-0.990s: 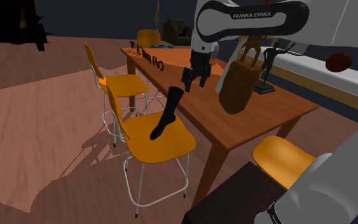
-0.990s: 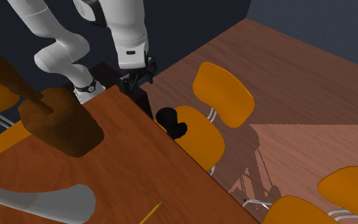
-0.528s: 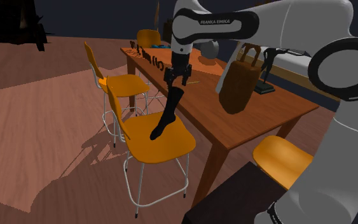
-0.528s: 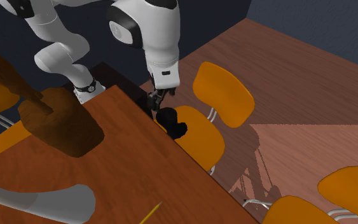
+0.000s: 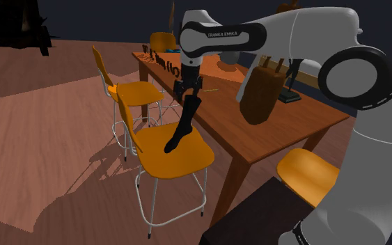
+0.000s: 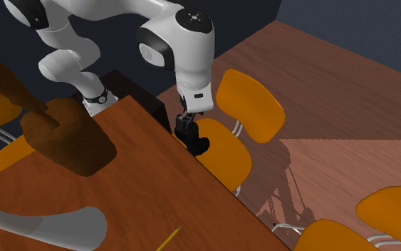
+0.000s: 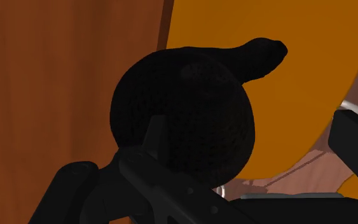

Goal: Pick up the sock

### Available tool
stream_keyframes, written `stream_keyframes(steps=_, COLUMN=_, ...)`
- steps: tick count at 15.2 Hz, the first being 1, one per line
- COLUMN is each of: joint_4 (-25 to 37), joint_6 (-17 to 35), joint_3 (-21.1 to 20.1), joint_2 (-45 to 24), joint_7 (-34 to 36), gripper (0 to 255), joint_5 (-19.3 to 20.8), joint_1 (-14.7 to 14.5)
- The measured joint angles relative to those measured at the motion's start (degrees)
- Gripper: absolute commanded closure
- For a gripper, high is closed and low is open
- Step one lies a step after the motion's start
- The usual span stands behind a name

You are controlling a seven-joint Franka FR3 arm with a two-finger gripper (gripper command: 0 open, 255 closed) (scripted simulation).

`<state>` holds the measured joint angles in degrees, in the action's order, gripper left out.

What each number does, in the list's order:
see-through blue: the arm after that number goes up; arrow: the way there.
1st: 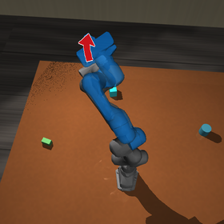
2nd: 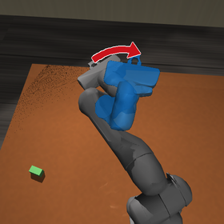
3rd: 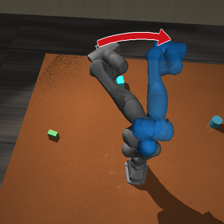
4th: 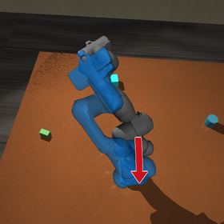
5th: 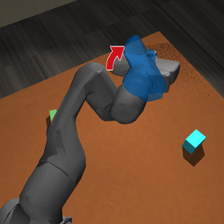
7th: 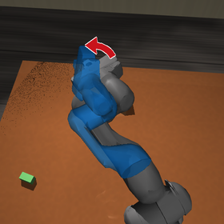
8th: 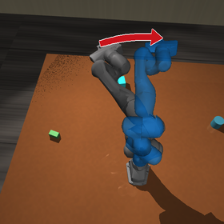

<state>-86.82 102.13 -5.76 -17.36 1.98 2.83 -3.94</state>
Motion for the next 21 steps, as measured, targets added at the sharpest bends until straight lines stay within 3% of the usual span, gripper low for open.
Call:
stream_keyframes(steps=2, joint_4=-1.6, joint_6=1.7, joint_3=0.0, joint_2=0.0, joint_7=0.1, gripper=0, joint_5=0.0, joint_1=0.0)
stream_keyframes(steps=3, joint_4=-1.9, joint_6=1.9, joint_3=0.0, joint_2=0.0, joint_7=0.1, gripper=255, joint_5=0.0, joint_1=0.0)
stream_keyframes(steps=13, joint_4=-2.0, joint_6=2.1, joint_3=0.0, joint_2=0.0, joint_7=0.1, gripper=255, joint_5=0.0, joint_1=0.0)
stream_keyframes(steps=21, joint_4=2.7, joint_6=-3.0, joint_3=-0.1, joint_2=0.2, joint_7=-0.2, gripper=255, joint_5=-0.1, joint_1=0.0)
